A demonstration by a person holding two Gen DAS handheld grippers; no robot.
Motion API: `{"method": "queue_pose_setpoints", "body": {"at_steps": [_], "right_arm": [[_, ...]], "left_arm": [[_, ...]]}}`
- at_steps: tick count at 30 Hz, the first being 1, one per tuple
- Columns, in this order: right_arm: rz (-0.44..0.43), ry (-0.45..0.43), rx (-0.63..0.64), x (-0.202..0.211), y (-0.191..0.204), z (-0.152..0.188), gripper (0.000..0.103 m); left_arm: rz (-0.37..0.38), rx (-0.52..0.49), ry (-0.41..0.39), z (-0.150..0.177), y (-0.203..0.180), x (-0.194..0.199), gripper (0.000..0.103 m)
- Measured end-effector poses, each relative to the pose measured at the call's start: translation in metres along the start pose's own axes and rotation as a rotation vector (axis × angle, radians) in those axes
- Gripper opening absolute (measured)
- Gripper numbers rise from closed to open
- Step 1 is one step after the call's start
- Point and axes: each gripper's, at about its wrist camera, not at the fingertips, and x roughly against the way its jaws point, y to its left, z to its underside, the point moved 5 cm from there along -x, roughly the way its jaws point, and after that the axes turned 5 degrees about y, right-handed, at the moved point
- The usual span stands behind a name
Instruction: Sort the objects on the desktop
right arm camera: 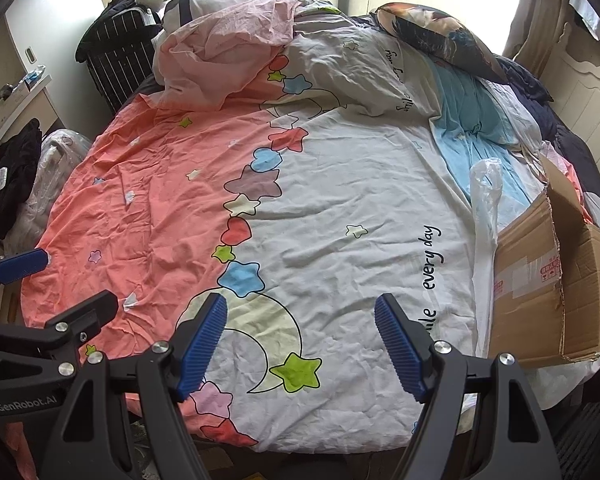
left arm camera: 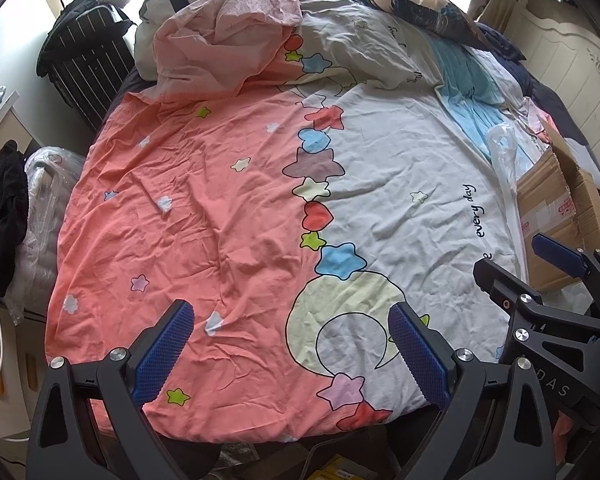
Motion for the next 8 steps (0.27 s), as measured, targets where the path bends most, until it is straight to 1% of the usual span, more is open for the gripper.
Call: {"method": "queue_pose_setpoints", "body": {"at_steps": [8], "right_arm": [[-0.005, 0.002, -0.009, -0.0032, -0.0037, -0.0002, 0.073]], "left_arm": [[-0.007, -0.02, 0.005, 0.0013, -0.005, -0.0042, 0.1]]}}
